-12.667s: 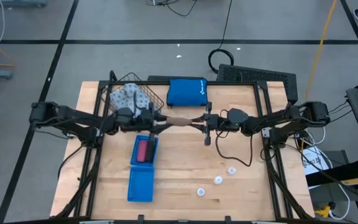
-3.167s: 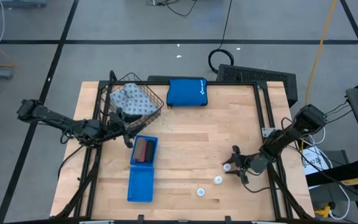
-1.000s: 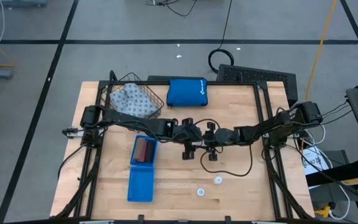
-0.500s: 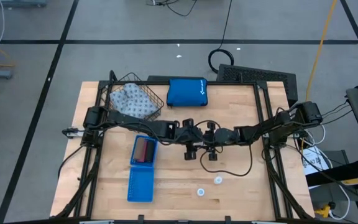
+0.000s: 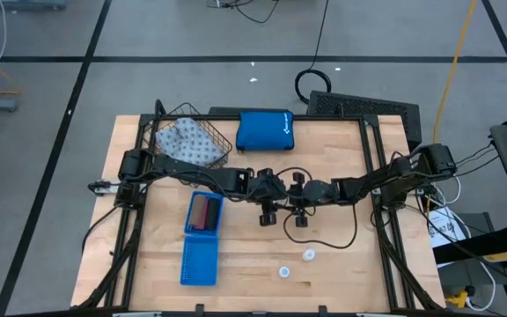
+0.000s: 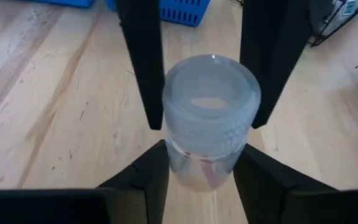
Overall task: Pick & place medical supplies in basket/bin
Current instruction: Put the right white pill bottle into the bottom blue bin
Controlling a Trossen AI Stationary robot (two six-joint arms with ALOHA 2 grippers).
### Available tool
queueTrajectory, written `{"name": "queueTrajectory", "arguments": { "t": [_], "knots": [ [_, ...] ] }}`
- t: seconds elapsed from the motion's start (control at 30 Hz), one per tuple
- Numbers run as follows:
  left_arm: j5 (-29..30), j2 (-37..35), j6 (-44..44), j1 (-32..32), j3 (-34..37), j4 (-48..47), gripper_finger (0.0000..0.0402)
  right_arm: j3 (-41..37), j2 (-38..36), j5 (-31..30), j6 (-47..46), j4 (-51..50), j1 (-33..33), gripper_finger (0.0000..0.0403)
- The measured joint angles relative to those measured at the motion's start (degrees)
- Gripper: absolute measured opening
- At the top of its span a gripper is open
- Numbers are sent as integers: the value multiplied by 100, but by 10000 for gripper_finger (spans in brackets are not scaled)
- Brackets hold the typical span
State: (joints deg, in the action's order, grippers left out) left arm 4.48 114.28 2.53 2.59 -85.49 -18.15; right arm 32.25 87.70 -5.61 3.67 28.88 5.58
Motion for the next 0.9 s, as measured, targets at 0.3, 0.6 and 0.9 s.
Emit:
{"name": "queueTrajectory", "arguments": {
  "t": [0.3,0.6,0.9],
  "knots": [
    [37,-96,-177,46,-90,-191,136,5,-5,96,-292,60,10,156],
    [844,-1253,171,478,-134,-1336,136,-3,-601,222,-942,-590,23,202],
    [1863,-2077,2409,1697,-30,-3233,136,6,-1666,147,-1199,-1395,20,209]
  ]
}}
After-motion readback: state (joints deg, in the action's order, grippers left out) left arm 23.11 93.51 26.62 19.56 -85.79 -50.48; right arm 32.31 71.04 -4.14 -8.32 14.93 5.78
